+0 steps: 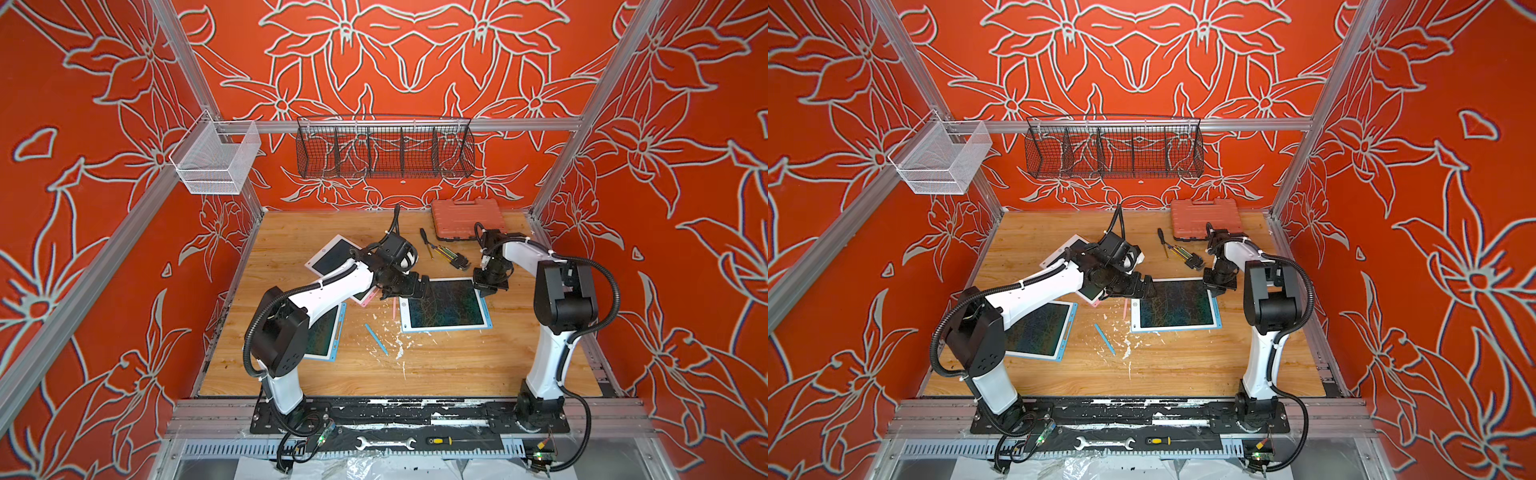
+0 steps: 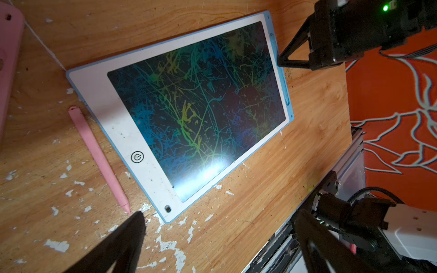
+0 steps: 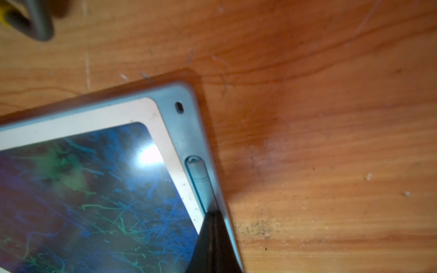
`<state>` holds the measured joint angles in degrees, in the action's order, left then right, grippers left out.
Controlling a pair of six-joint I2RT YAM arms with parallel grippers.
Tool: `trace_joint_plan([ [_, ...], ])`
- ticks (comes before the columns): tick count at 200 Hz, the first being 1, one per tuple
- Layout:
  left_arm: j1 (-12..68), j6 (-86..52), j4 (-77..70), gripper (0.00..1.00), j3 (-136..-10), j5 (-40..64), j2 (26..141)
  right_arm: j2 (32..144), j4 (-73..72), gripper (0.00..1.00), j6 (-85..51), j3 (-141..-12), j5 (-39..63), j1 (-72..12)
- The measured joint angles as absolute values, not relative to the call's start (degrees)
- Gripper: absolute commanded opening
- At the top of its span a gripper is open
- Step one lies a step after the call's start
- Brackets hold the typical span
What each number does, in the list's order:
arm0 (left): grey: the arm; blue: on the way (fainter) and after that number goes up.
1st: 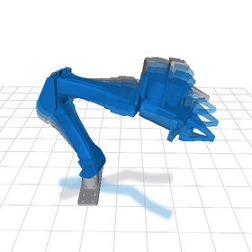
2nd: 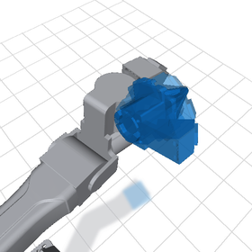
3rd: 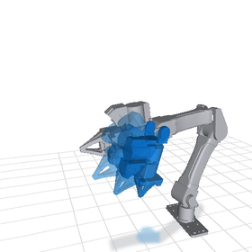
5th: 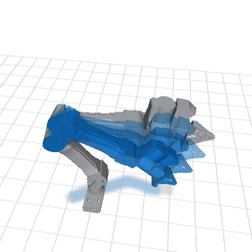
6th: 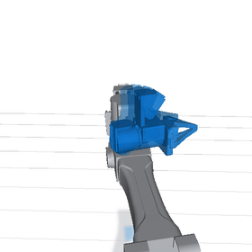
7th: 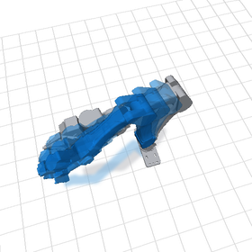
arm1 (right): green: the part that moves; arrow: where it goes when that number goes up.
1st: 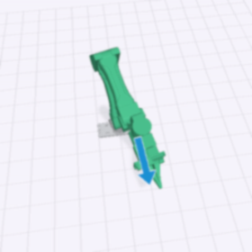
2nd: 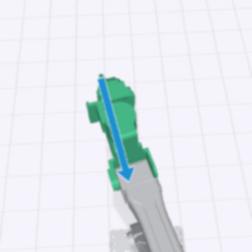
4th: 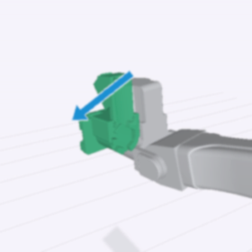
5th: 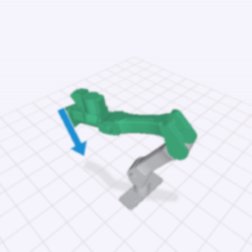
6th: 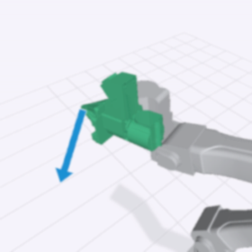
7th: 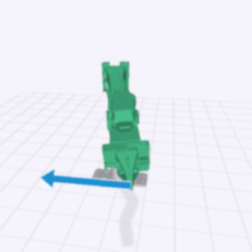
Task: Place the stylus back onto the writing tablet
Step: Place the stylus on the writing tablet.
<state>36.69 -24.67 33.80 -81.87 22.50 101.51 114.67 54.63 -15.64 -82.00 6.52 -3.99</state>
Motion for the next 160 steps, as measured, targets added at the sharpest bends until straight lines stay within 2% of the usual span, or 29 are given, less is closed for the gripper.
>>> trace_joint_plan([
  [50, 36.5, -24.7, 34.4, 0.97, -82.1, 21.8, 101.7, 114.5, 54.6, 0.07, -15.6, -81.9, 6.5, -4.0],
  [78, 35.6, -25.2, 35.7, 0.97, -84.2, 21.8, 103.7, 114.3, 55.1, 0.14, -15.4, -82.3, 6.4, -4.0],
  [118, 34.4, -25.4, 36.9, 0.97, -84.2, 21.8, 105.0, 111.1, 56.6, 0.36, -15.8, -85.1, 6.3, -4.0],
  [160, 34.4, -24.8, 37.6, 0.97, -84.1, 23.0, 106.2, 105.8, 57.8, 0.54, -17.8, -87.2, 6.0, -5.0],
])
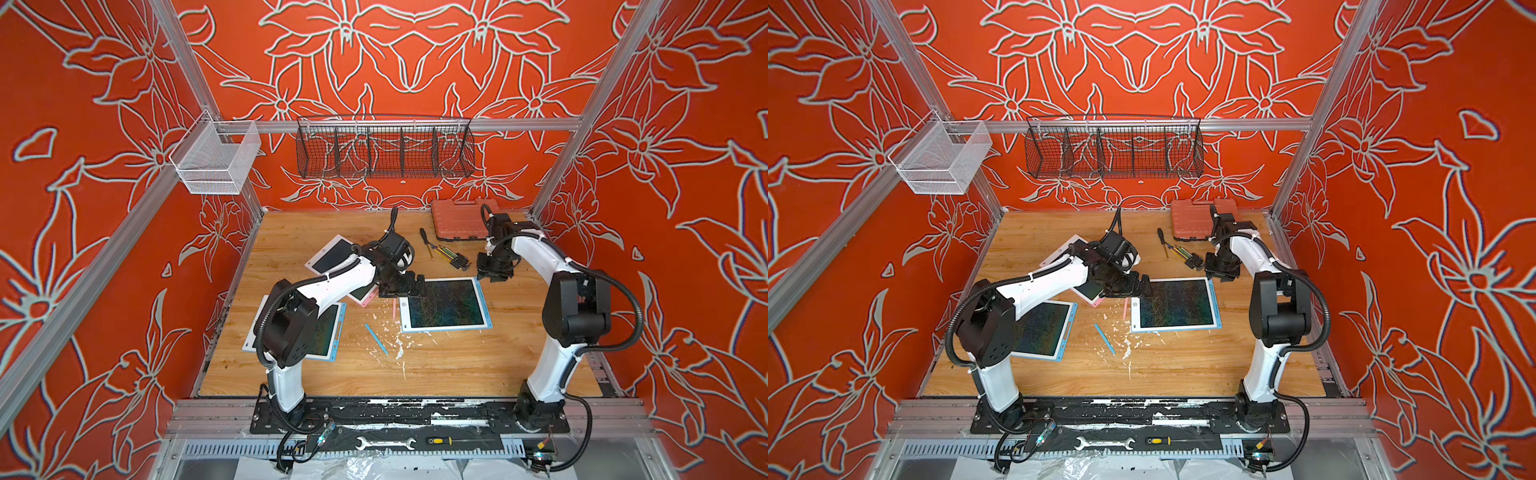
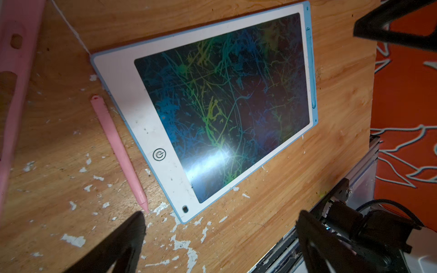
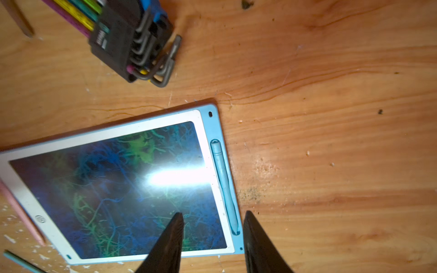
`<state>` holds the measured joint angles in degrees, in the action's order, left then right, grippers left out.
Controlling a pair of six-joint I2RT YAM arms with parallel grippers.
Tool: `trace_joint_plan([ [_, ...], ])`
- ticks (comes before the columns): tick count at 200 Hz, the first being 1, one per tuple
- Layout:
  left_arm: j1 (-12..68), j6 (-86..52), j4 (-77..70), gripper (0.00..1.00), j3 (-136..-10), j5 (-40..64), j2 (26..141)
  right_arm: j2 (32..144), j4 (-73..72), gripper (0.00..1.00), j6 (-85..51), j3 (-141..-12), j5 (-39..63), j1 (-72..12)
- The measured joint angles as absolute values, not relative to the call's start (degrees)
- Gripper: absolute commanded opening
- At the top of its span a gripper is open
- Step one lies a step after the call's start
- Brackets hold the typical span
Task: Place the stylus back onto the writing tablet
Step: Place the stylus on the writing tablet.
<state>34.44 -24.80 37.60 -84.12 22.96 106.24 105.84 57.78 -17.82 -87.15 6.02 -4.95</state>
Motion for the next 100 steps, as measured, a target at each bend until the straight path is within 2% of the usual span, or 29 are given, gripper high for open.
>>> trace_joint_plan([
  [48, 33.3, -24.2, 37.4, 0.97, -79.9, 25.6, 106.3, 99.8, 58.2, 0.69, -23.2, -85.6, 5.3, -8.9],
  [100, 32.5, -25.5, 35.7, 0.97, -78.2, 27.3, 107.9, 93.8, 56.2, 0.76, -28.2, -84.2, 5.4, -13.0],
])
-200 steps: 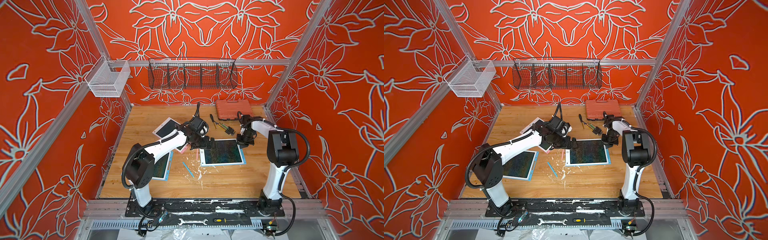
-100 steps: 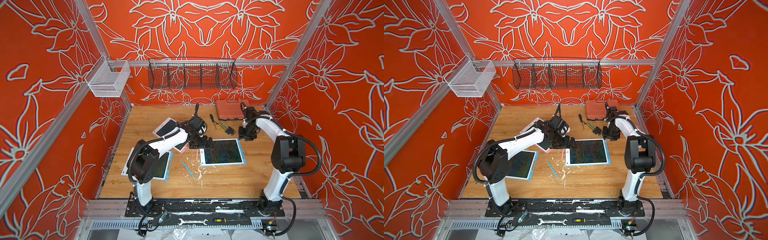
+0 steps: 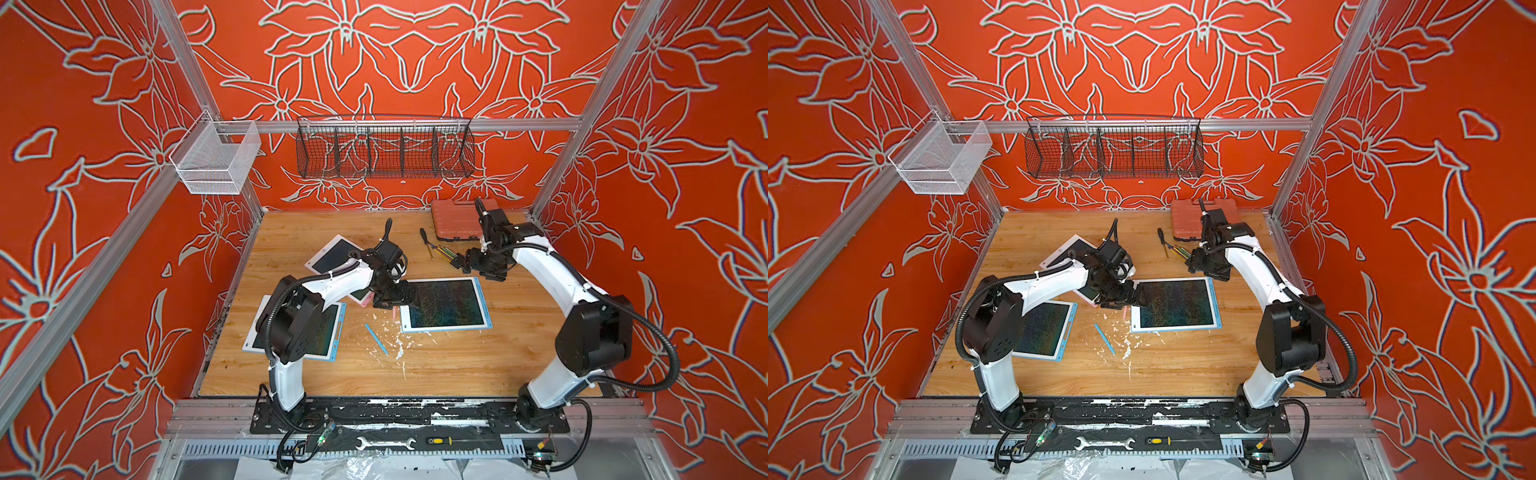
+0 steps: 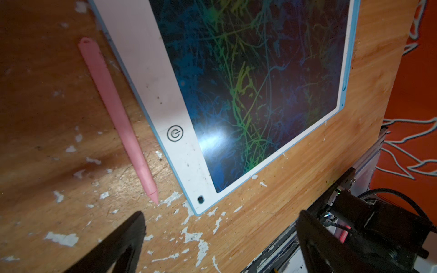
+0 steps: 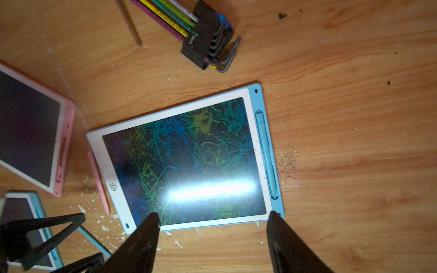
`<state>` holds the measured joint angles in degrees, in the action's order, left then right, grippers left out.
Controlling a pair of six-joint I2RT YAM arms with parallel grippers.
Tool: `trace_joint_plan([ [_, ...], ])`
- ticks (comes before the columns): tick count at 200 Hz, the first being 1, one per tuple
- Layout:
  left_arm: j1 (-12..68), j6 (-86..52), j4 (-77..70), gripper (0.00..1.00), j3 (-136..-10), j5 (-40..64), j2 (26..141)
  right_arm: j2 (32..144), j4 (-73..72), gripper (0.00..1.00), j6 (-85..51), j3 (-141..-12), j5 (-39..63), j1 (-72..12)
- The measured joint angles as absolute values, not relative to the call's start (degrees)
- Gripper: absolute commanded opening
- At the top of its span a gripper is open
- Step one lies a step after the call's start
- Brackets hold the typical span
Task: Place the stylus back onto the writing tablet
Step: Place the stylus on the writing tablet.
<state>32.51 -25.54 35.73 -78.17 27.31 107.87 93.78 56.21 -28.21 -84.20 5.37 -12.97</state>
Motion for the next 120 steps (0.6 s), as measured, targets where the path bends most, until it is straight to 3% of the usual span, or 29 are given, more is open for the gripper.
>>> trace_joint_plan([
  [48, 32.7, -31.5, 32.2, 0.97, -74.7, 26.5, 108.0, 86.4, 51.3, 0.83, -26.3, -79.4, 6.8, -13.4],
  [120, 37.1, -39.3, 29.3, 0.97, -74.4, 22.0, 109.6, 82.5, 49.5, 0.84, -20.6, -78.8, 10.4, -13.4],
])
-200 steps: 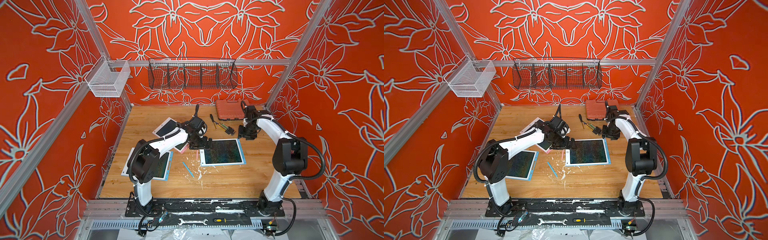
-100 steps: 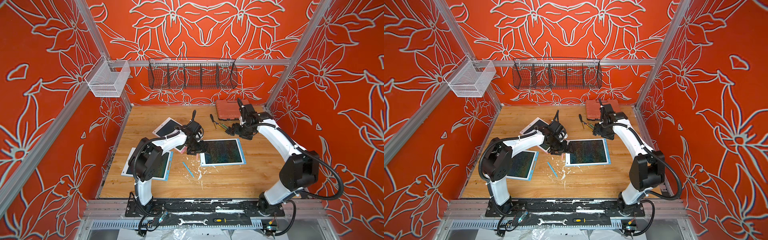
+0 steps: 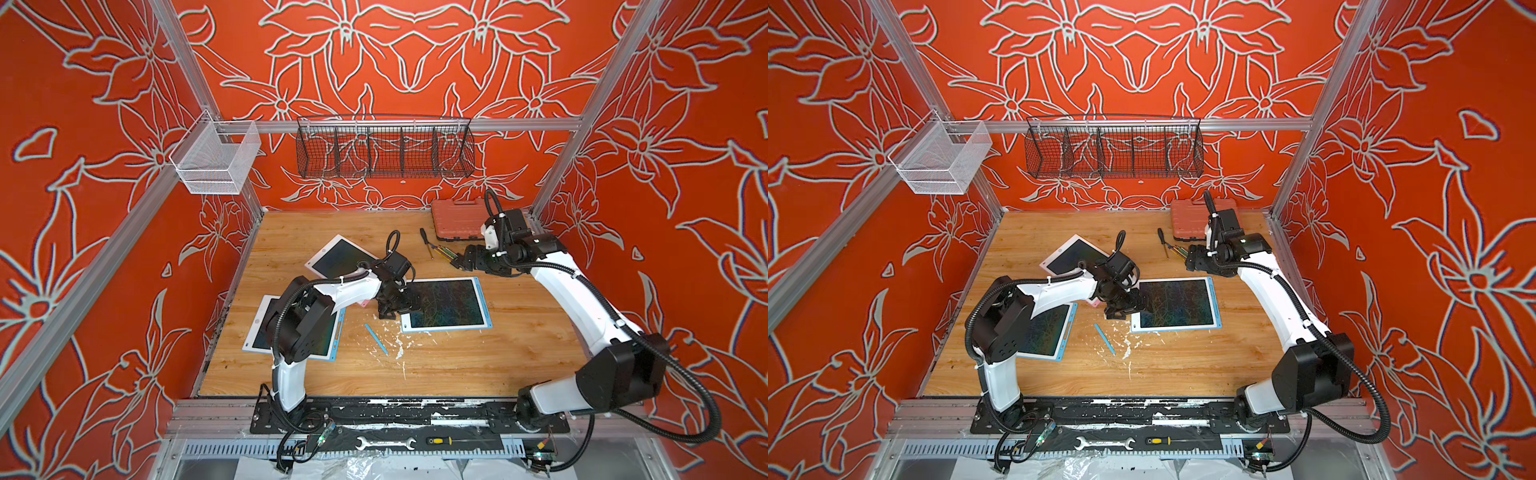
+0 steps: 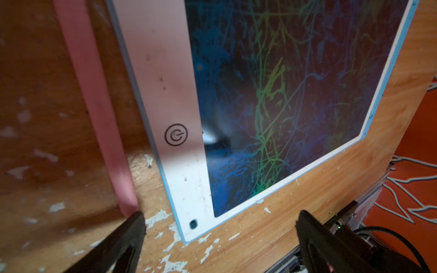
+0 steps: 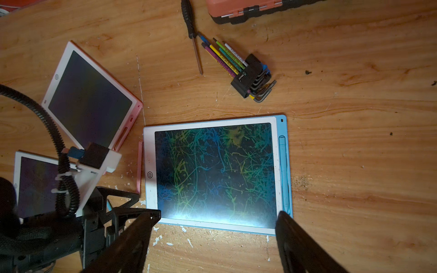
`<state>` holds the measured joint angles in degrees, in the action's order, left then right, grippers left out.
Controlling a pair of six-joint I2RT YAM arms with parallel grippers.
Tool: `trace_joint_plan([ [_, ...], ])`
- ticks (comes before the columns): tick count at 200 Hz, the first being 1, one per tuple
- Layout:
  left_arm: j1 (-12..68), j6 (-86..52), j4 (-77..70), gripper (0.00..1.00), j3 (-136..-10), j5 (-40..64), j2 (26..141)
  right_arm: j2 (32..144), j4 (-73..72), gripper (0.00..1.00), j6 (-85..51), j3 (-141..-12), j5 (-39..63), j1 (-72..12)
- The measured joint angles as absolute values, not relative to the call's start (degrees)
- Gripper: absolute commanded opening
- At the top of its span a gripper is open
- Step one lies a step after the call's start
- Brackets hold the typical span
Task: Place the stylus back onto the writing tablet
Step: Place the stylus on the writing tablet, then move the writing tablet to the center of the board.
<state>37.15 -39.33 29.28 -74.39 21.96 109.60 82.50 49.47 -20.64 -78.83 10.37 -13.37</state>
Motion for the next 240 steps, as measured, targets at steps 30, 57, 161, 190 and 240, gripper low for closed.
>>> trace_joint_plan([
  [30, 37.9, -41.3, 29.2, 0.97, -76.5, 20.5, 111.3, 81.9, 49.5, 0.84, -19.2, -78.8, 11.5, -13.4],
  [57, 37.9, -42.9, 28.6, 0.97, -77.4, 19.7, 112.3, 80.5, 49.5, 0.84, -18.1, -77.4, 12.3, -13.4],
  [161, 38.0, -44.2, 29.1, 0.97, -84.5, 17.1, 117.2, 76.8, 50.0, 0.85, -16.1, -74.6, 13.5, -13.3],
  [190, 38.4, -44.2, 29.3, 0.97, -86.4, 17.2, 118.5, 75.9, 50.0, 0.85, -16.1, -73.9, 13.3, -13.1],
  [240, 40.6, -45.3, 29.2, 0.97, -90.1, 17.4, 121.1, 75.4, 49.9, 0.85, -16.0, -73.7, 12.9, -12.9],
])
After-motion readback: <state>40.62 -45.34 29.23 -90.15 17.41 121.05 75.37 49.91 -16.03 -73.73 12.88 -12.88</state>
